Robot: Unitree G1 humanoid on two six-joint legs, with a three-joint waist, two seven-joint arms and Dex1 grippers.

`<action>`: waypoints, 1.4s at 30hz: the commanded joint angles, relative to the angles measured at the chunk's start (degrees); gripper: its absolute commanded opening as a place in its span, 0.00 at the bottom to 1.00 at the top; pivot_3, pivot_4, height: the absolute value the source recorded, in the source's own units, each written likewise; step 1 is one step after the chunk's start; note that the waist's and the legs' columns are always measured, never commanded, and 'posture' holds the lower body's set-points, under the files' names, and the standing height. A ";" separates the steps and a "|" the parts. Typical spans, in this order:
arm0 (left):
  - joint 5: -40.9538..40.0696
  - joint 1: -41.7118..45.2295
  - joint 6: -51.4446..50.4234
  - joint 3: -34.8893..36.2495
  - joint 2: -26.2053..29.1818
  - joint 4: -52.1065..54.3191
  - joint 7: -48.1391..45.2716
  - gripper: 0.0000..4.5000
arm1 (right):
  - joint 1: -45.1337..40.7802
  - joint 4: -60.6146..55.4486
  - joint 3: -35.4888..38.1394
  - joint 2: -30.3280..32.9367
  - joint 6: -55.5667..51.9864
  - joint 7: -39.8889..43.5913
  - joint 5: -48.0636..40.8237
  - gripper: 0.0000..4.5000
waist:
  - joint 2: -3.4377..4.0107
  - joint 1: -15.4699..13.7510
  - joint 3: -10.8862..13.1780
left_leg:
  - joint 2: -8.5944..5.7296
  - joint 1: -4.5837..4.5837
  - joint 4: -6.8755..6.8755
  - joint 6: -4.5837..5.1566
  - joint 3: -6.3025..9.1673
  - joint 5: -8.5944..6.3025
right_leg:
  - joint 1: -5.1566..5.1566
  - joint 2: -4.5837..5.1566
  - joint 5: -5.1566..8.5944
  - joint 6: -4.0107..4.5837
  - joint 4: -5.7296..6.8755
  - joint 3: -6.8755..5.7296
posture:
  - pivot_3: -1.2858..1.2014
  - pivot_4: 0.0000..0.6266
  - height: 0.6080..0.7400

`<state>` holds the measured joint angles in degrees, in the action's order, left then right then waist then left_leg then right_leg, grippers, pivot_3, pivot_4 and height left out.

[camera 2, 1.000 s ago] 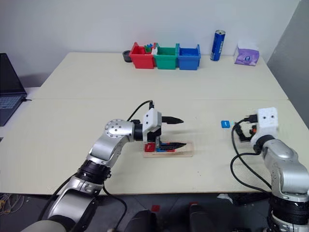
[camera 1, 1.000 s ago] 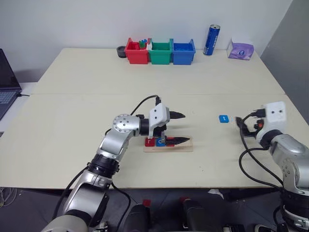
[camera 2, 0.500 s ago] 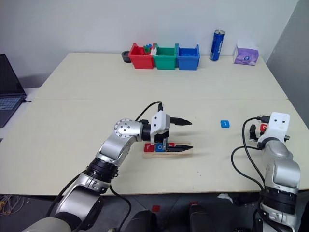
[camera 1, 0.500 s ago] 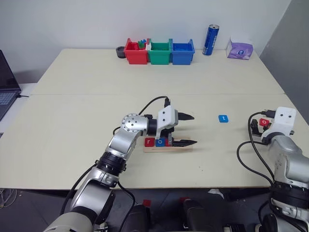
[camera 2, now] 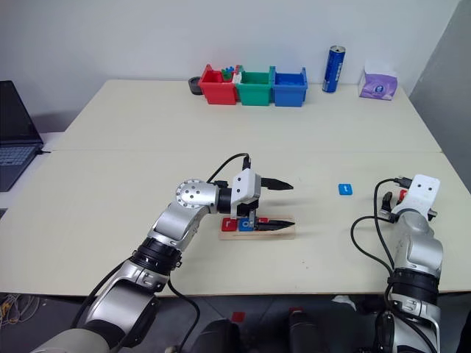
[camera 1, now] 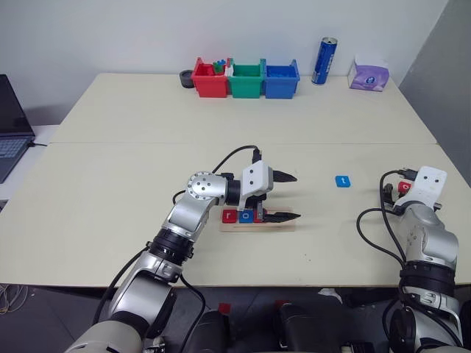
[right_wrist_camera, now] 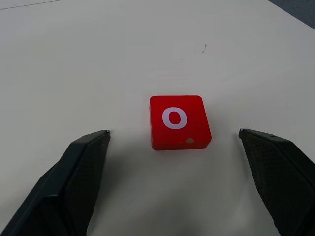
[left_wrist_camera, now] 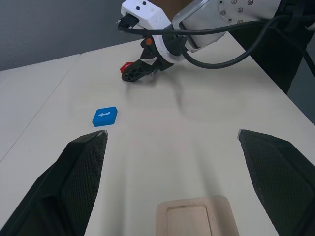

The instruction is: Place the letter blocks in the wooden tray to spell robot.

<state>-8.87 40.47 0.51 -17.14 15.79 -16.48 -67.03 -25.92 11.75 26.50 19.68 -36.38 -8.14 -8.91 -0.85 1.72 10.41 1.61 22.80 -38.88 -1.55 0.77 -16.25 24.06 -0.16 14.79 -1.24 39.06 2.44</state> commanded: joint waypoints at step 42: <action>-3.83 -6.86 -1.17 2.88 9.55 10.08 -5.21 1.00 | 16.98 -53.84 -12.59 -9.89 -46.30 4.55 -13.26 0.32 | 0.04 0.16 -0.04 | 0.17 -0.51 0.14 0.01 0.60 -0.01 | -0.48 -0.22 0.18 0.03 -0.02 -0.02 | 0.52 0.24 1.00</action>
<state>-11.47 33.84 -0.97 -15.33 24.93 -9.20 -71.99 -8.91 -37.60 14.25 11.09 -77.49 -2.80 -21.49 -0.81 1.87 10.38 1.76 22.29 -38.75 -1.54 1.36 -16.26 23.57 -0.37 14.99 -1.25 39.03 2.42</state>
